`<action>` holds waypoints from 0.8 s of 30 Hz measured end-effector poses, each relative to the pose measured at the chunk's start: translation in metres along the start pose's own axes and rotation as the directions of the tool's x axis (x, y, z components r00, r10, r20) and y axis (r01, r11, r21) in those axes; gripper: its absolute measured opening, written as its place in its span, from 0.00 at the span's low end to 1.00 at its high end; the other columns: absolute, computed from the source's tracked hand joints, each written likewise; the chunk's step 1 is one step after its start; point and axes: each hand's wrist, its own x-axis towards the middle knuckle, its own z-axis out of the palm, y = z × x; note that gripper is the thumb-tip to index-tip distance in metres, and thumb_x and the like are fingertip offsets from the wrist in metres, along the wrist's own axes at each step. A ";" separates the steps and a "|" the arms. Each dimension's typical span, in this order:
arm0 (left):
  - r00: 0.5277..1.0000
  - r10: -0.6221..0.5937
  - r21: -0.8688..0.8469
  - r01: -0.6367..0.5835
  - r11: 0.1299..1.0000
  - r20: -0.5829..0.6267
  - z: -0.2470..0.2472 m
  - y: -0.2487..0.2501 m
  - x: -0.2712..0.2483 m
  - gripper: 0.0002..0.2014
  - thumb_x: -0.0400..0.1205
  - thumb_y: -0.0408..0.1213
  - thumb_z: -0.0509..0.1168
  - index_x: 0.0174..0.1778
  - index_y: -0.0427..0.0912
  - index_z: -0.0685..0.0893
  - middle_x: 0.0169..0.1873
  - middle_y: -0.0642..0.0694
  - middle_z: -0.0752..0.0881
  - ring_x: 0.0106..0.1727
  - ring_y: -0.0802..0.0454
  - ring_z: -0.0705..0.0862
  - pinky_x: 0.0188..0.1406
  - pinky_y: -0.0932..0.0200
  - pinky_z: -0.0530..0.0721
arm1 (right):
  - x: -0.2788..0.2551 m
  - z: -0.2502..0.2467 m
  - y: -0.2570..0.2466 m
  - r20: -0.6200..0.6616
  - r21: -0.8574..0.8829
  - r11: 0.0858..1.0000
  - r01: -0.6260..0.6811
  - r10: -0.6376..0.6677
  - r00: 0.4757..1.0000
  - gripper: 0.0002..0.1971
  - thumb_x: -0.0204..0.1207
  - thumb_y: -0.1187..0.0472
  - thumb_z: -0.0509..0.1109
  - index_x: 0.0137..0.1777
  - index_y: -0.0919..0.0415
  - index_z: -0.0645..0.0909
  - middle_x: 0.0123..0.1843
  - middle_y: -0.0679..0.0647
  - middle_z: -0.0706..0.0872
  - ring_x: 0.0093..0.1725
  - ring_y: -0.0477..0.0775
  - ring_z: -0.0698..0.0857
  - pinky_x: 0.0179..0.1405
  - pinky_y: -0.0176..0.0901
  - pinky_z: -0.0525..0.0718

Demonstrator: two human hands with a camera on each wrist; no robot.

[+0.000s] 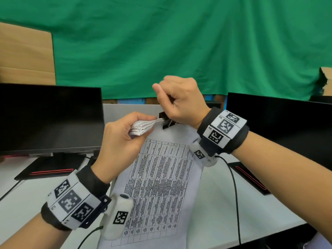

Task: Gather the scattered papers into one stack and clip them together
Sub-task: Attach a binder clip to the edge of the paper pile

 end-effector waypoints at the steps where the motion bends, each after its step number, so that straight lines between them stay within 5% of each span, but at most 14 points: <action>1: 1.000 0.009 0.001 -0.009 1.000 -0.006 -0.001 0.001 0.000 0.14 0.76 0.30 0.73 0.51 0.53 0.85 0.44 0.72 0.87 0.41 0.67 0.86 0.41 0.76 0.79 | -0.002 0.001 0.002 -0.005 0.005 1.000 -0.016 0.016 1.000 0.21 0.81 0.65 0.62 0.23 0.65 0.72 0.22 0.55 0.68 0.22 0.54 0.66 0.22 0.44 0.65; 6: 0.998 0.039 -0.001 -0.039 0.999 -0.042 -0.007 -0.001 0.005 0.12 0.77 0.31 0.72 0.53 0.50 0.86 0.48 0.62 0.87 0.41 0.57 0.87 0.40 0.60 0.84 | -0.010 0.001 0.010 0.004 0.054 0.987 -0.149 0.149 0.989 0.23 0.82 0.65 0.62 0.23 0.60 0.66 0.22 0.49 0.64 0.23 0.46 0.60 0.27 0.35 0.60; 11: 0.997 0.051 0.030 -0.049 0.998 -0.062 -0.003 0.002 0.008 0.12 0.77 0.31 0.71 0.53 0.50 0.85 0.44 0.62 0.87 0.44 0.56 0.87 0.42 0.67 0.84 | -0.003 0.009 0.006 -0.021 0.016 0.963 -0.271 0.271 0.962 0.24 0.82 0.64 0.62 0.24 0.56 0.60 0.20 0.45 0.57 0.20 0.37 0.57 0.25 0.33 0.54; 16: 0.996 -0.006 0.014 0.007 1.000 -0.090 -0.004 0.000 0.008 0.12 0.77 0.29 0.72 0.53 0.47 0.86 0.46 0.61 0.86 0.46 0.69 0.86 0.47 0.79 0.78 | -0.004 0.010 0.011 0.024 0.019 0.908 -0.418 0.417 0.908 0.28 0.83 0.62 0.62 0.23 0.50 0.53 0.18 0.43 0.55 0.18 0.45 0.56 0.23 0.34 0.54; 24: 0.988 -0.071 0.000 0.072 0.997 -0.136 -0.003 -0.006 0.014 0.11 0.78 0.30 0.71 0.55 0.45 0.86 0.51 0.59 0.87 0.46 0.66 0.85 0.52 0.75 0.77 | 0.004 0.019 0.015 0.116 -0.031 0.905 -0.425 0.426 0.897 0.25 0.82 0.56 0.60 0.22 0.57 0.61 0.18 0.49 0.63 0.21 0.54 0.64 0.24 0.51 0.67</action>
